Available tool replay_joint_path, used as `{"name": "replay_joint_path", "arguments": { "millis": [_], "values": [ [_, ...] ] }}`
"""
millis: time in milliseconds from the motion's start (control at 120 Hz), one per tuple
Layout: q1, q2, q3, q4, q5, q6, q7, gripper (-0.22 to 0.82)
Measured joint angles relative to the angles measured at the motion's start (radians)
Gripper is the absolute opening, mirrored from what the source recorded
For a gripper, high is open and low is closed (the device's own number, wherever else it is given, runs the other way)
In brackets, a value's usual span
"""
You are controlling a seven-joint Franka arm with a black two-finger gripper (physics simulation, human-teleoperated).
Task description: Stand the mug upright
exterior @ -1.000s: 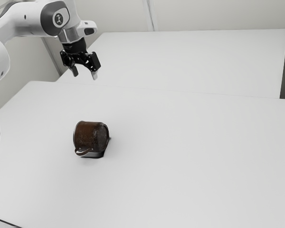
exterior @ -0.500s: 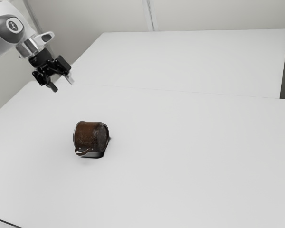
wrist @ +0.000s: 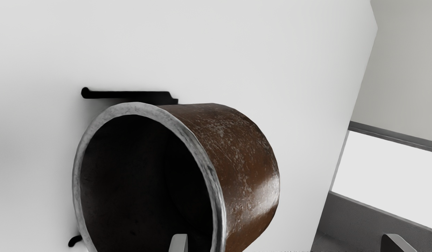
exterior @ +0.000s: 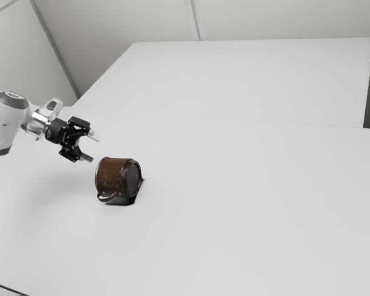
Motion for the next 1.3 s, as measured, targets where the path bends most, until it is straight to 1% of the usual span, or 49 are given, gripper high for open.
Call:
{"name": "replay_joint_path", "arguments": {
  "millis": [233,475,500,525,625,667,725,792,883,983,1075,1175,1300],
  "values": [
    [0.001,0.057,-0.003,-0.100,-0.129,-0.013,0.125,0.60],
    [0.001,0.060,-0.006,-0.112,-0.210,-0.061,0.226,0.60],
    [0.001,0.060,-0.006,-0.113,-0.213,-0.066,0.234,0.58],
    [0.002,0.061,-0.006,-0.114,-0.216,-0.070,0.242,0.52],
    [0.003,0.061,-0.006,-0.129,-0.228,-0.082,0.273,0.25],
    [0.002,0.060,-0.006,-0.135,-0.233,-0.086,0.285,0.16],
    [0.002,0.059,-0.006,-0.138,-0.238,-0.090,0.301,0.06],
    [0.001,0.056,-0.006,-0.139,-0.242,-0.094,0.317,-0.02],
    [-0.005,0.042,-0.008,-0.139,-0.245,-0.098,0.335,-0.09],
    [-0.010,0.021,-0.012,-0.139,-0.246,-0.100,0.353,-0.13],
    [-0.019,-0.011,-0.012,-0.139,-0.246,-0.101,0.364,-0.15],
    [-0.057,-0.054,-0.013,-0.133,-0.219,-0.082,0.362,-0.16],
    [-0.110,-0.133,-0.024,-0.105,-0.083,-0.012,0.329,-0.17]
  ]
}}
